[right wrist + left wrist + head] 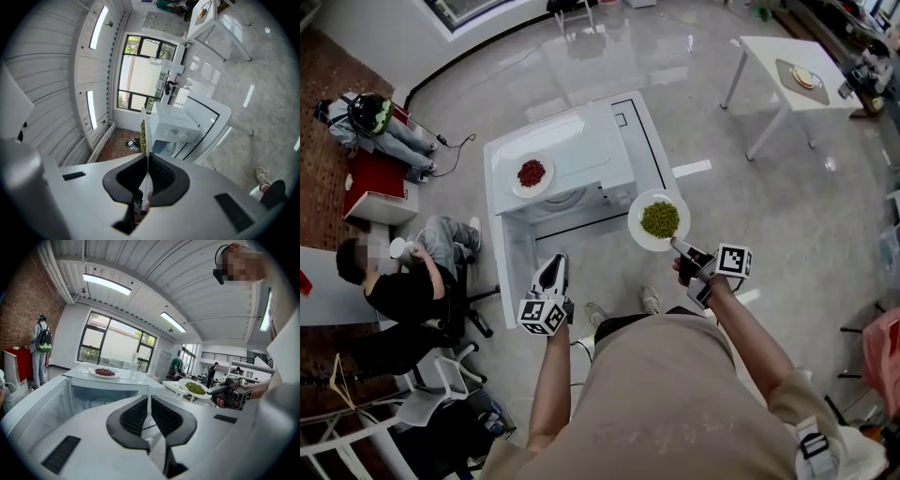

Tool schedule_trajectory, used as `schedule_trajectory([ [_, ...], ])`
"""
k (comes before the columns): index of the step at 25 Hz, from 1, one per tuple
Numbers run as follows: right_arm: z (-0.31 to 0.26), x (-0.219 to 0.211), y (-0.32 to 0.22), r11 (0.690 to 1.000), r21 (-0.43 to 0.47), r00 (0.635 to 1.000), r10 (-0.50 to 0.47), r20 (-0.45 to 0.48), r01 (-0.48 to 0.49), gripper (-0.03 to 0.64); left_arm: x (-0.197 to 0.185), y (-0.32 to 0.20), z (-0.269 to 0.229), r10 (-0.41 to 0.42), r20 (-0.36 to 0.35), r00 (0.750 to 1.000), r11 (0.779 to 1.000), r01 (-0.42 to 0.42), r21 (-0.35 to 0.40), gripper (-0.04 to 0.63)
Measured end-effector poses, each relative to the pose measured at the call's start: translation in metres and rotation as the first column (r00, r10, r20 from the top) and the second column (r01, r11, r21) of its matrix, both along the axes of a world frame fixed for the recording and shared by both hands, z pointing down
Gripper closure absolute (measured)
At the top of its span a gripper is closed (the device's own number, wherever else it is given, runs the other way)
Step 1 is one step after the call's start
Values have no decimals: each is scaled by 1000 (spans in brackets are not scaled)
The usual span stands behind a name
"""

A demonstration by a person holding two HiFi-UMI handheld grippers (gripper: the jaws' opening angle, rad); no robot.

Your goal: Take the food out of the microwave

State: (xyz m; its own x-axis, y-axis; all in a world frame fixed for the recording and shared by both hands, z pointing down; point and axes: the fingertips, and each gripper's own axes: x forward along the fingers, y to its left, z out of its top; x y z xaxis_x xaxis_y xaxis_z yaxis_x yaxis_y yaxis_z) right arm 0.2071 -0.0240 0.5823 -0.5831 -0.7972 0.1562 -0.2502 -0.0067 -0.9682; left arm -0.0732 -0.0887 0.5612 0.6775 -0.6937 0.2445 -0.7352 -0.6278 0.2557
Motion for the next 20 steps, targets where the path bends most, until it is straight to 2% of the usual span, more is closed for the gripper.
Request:
schedule_trajectory([
  [4, 21, 5, 5, 999, -48, 1000, 17, 24, -16, 598, 2, 1, 26, 4, 33, 999, 1000, -3, -31, 583],
  [14, 78, 19, 17, 994, -99, 999, 39, 22, -37, 598, 2, 5, 67, -6, 71, 997, 996, 13, -89, 581],
  [20, 115, 32, 25, 992, -117, 999, 47, -12, -49, 598, 2, 11, 94, 2, 64, 998, 988, 8, -152, 581],
])
